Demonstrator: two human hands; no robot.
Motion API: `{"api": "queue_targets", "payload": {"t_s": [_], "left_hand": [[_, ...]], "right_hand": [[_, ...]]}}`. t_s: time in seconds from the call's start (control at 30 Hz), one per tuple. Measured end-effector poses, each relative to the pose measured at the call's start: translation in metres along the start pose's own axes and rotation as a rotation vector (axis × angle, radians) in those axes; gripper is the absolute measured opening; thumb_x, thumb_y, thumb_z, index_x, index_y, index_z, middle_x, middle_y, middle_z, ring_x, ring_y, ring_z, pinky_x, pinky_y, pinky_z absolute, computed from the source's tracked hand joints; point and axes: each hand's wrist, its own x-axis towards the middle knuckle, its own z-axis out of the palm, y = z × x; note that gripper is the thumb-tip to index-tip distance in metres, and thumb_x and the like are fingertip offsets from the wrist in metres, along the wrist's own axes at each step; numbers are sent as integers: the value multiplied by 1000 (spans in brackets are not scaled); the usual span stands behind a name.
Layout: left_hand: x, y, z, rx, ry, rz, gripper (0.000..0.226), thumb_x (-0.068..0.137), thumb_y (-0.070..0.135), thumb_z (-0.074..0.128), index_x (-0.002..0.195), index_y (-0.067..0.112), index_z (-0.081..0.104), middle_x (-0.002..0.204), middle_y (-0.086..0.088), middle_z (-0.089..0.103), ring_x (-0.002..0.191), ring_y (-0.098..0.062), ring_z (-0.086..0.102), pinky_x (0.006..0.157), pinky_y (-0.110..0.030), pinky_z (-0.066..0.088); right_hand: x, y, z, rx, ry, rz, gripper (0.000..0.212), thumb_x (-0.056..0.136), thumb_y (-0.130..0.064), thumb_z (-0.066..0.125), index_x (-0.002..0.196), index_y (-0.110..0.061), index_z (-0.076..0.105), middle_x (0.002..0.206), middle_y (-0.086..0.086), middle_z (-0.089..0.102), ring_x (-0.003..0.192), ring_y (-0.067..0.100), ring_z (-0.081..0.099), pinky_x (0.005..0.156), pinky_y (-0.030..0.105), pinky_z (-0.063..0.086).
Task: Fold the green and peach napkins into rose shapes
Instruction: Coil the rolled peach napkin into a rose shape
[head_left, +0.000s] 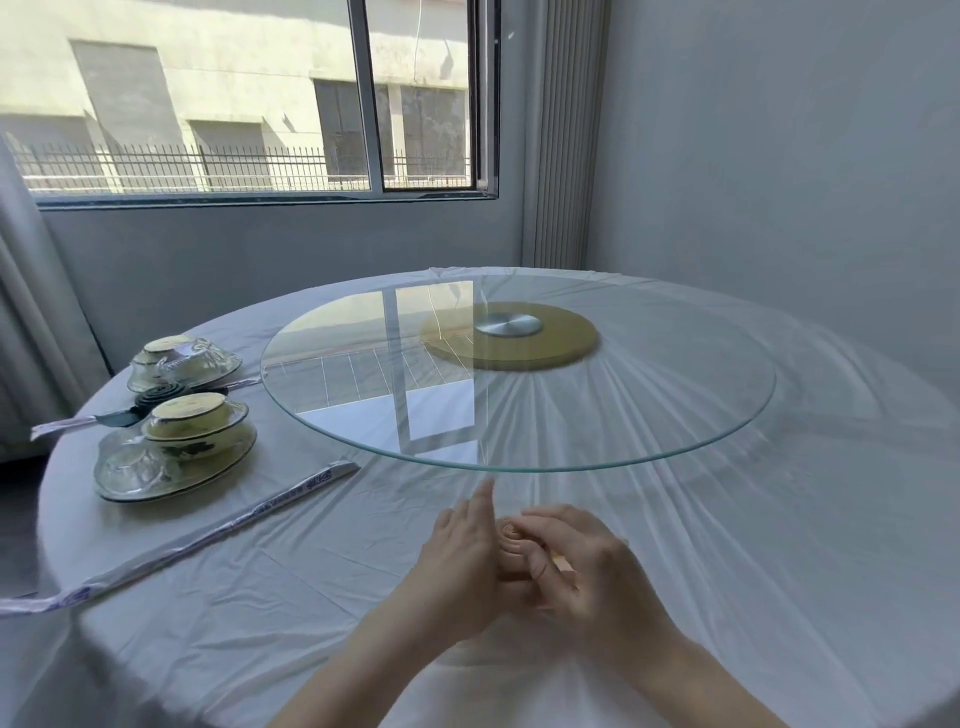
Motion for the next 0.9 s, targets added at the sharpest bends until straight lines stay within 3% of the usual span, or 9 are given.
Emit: {"api": "queue_targets", "payload": {"t_s": [0.1,0.2,0.27,0.4,0.5,0.6,0.7,0.8,0.9], "left_hand": [[-5,-18,-11,-207,-36,-85,109,73,50,72,149,15,2,140,-4,40,129,-20,35,106,-28,28],[-11,-31,-12,-473,65,-129,63,86,34,64,139,21,34,104,1,62,90,-8,58,77,-20,46],[-14,-32,-11,-627,130,-171,36,88,20,60,123,24,51,82,0,65,65,-6,57,58,-19,44],[-15,-28,-12,-633,230,-112,25,87,6,51,97,28,57,69,-1,60,53,-3,54,50,-14,39],[-15,-30,-13,-566,245,-113,29,86,0,48,77,26,57,59,5,56,52,-7,54,53,-20,41],[-16,-35,-14,-531,206,-143,39,81,-5,49,64,26,64,51,6,56,47,-3,52,50,-17,39],[-16,-34,-12,-491,191,-144,33,84,-3,50,75,23,69,57,10,58,48,3,53,50,-9,36],[-17,-37,-6,-381,224,-130,28,88,3,48,91,20,70,70,17,55,66,-1,54,61,-8,38],[-18,-43,-4,-308,245,-98,29,86,3,48,93,21,69,82,17,56,75,2,53,69,-3,36]], "right_hand": [[0,5,-2,-51,49,-9,24,88,-44,49,99,-29,64,101,-16,62,95,3,58,76,28,52],[2,0,-1,-41,26,9,36,84,-59,48,91,-27,62,103,-14,62,96,5,59,75,24,50],[5,-3,1,-29,-13,57,42,79,-61,47,93,-24,61,110,-12,64,100,6,60,78,20,45],[10,-13,6,-77,-105,76,45,79,-59,36,109,-29,49,106,-9,63,91,10,60,75,24,44],[11,-15,12,-103,-162,-10,39,86,-48,32,122,-43,48,103,-10,56,92,9,55,82,25,42],[8,-12,14,-105,-223,22,50,85,-56,19,120,-45,53,109,-15,49,105,6,49,97,28,32],[6,-11,15,-204,-207,-2,39,86,-58,30,115,-44,51,114,-15,55,106,8,53,96,29,34],[5,-9,16,-241,-150,-30,26,85,-52,43,106,-41,54,113,-9,63,100,9,61,88,27,37],[8,-12,13,-226,-154,-12,25,83,-49,47,102,-39,59,110,-9,66,100,7,61,86,26,38]]}}
